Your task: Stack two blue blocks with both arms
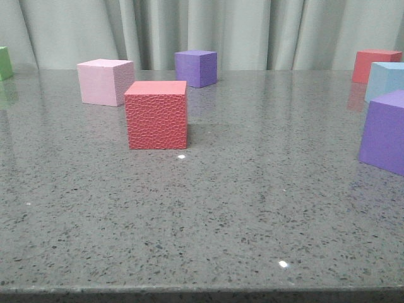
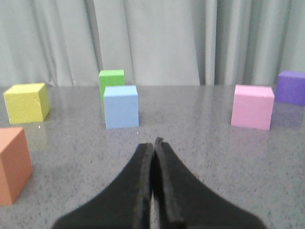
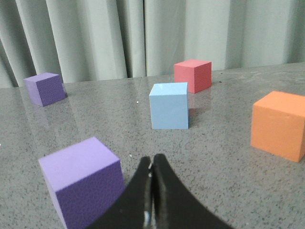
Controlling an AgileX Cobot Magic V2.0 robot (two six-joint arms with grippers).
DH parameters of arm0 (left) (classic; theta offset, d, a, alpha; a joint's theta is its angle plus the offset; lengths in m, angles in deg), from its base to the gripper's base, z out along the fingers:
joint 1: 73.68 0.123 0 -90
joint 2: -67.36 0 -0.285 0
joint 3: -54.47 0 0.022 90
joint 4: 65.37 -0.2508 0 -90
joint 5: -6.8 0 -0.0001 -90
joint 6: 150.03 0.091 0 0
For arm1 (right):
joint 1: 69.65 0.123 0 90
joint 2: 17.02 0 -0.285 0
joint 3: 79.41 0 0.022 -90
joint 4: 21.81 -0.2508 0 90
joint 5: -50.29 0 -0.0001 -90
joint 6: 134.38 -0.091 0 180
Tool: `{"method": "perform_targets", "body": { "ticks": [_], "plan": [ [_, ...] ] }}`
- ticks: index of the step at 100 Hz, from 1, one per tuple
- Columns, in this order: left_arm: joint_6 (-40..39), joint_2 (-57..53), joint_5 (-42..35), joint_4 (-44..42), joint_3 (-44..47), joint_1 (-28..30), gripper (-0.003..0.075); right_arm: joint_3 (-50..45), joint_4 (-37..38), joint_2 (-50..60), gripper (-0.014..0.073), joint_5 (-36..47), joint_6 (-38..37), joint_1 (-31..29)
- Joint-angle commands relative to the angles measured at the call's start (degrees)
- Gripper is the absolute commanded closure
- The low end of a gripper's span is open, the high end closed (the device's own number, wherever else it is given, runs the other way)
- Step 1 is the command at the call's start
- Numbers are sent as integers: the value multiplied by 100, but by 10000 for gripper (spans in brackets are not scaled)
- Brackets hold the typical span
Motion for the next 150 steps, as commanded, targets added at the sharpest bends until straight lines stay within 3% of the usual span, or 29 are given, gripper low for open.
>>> {"method": "perform_targets", "body": {
  "ticks": [1, 31, 80, 90, 107, 114, 121, 150],
  "plan": [
    [-42, 141, -178, 46, -657, 12, 739, 518, 11, -263, 697, -26, 37, -27],
    [-42, 1450, 507, -1, -2135, 12, 739, 1903, 11, -1423, 697, -989, 37, -27],
    [0, 3897, 571, -1, -3638, 12, 729, 3458, 57, -3476, 679, -1101, 37, -27],
    [38, 4142, 571, -10, -3803, 12, 616, 3567, 57, -3703, 575, -1276, 37, -27],
    [38, 4235, 407, 18, -3860, 12, 254, 3622, 57, -3884, 173, -1360, 37, -27],
    [38, 4235, 399, 18, -3860, 12, 176, 3622, 57, -3895, 51, -1360, 37, -27],
    [38, 4235, 399, 18, -3860, 12, 159, 3622, 57, -3895, 1, -1302, 37, -27],
    [38, 4303, 324, -69, -3860, 12, 204, 3669, 57, -3895, 5, -1272, 37, -27]
  ]
}}
